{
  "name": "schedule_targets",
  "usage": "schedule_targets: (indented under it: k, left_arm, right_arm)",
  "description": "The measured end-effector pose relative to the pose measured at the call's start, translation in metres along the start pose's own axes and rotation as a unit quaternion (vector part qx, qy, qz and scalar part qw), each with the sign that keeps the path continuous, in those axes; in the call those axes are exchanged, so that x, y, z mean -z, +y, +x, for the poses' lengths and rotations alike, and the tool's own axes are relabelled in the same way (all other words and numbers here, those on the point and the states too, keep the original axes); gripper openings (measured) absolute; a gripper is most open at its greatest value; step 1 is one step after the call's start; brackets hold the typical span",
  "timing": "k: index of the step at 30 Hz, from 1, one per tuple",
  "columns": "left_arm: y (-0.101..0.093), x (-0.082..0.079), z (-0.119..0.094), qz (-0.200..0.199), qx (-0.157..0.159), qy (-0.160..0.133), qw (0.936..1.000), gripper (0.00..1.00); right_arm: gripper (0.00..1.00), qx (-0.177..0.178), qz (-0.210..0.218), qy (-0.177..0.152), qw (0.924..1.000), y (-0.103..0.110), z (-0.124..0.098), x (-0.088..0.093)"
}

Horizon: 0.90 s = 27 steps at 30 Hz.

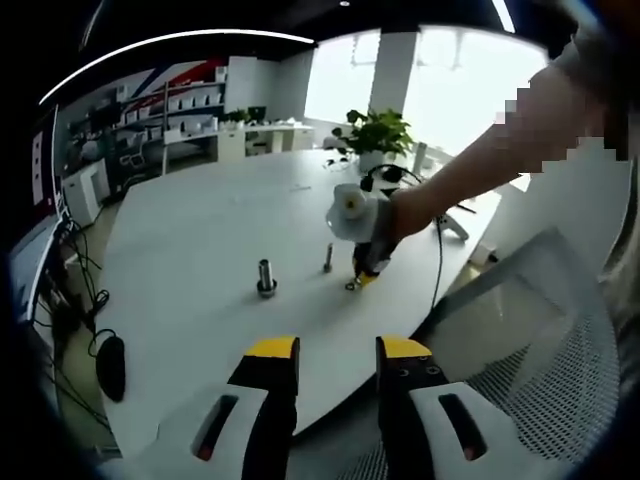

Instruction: Place the washer onto the threaded stud by aligning its center hole with the stud, sliding it down to the base, and recovering from edge contact or off-axis alignment until the washer reaches the visible bottom stop.

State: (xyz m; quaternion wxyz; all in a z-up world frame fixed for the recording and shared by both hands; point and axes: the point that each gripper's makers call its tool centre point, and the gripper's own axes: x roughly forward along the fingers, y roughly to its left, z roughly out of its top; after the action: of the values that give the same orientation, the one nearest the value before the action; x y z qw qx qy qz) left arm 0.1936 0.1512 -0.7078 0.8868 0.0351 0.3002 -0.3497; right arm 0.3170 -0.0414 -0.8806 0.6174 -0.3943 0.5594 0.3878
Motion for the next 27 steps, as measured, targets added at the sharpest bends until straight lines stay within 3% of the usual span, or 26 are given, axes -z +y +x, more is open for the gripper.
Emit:
schedule_targets:
  k: [4, 15, 19, 27]
  left_arm:
    - [0.001, -0.001, 0.000, 0.001, -0.004, -0.004, 1.0000, 0.28]
    - [0.004, -0.005, -0.002, -0.007, -0.012, -0.016, 0.9998, 0.29]
    - [0.008, -0.011, -0.006, -0.014, -0.022, -0.037, 0.9990, 0.29]
    - [0.007, -0.006, -0.004, 0.008, -0.034, -0.018, 0.9992, 0.30]
  right_arm:
    - [0.15, 0.003, 0.003, -0.010, 0.9999, 0.000, 0.000, -0.001]
    - [0.15, 0.022, 0.006, 0.002, 0.9997, 0.001, 0.001, -0.001]
    - [0.15, 0.018, -0.005, 0.013, 0.9997, 0.001, 0.001, -0.002]
    - [0.15, 0.019, -0.010, 0.015, 0.9996, 0.001, 0.001, 0.000]
